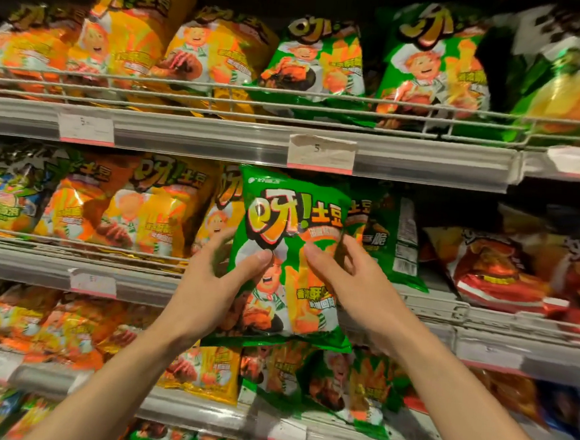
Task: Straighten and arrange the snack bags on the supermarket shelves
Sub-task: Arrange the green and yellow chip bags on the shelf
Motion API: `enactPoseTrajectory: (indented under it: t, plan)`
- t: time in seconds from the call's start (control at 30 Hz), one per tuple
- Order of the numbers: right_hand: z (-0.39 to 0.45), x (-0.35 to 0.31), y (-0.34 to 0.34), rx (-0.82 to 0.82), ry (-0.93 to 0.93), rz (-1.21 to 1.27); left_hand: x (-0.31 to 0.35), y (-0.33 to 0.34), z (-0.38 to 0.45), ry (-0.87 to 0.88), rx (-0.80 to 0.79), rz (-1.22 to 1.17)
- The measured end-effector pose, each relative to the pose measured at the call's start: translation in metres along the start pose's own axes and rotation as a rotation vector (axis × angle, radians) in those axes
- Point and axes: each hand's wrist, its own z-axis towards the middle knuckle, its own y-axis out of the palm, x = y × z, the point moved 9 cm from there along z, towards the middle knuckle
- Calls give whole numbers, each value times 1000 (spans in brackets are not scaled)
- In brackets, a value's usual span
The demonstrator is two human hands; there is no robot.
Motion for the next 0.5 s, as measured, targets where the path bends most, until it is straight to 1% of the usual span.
enactPoseTrajectory:
  t: [0.13,0.17,0.2,0.27,0.33,0.37,0.43,0.5]
  plan:
    - [-9,9,-50,177,8,89,11,42,12,17,-96,46]
    - [-11,12,-65,230,30,96,10,48,18,25,-97,71]
    - [-13,15,-79,280,49,94,9,50,24,34,-71,130]
    - [-17,16,-105,364,38,79,6,55,36,92,-7,352]
    - [-20,16,-126,431,32,61,4,72,43,166,-13,560]
    - [-20,16,-135,455,35,50,-1,82,46,154,-40,630]
    - [-20,18,-151,498,36,48,-16,97,51,65,-80,716]
    - [-18,18,-167,538,22,24,-24,106,57,15,-95,791]
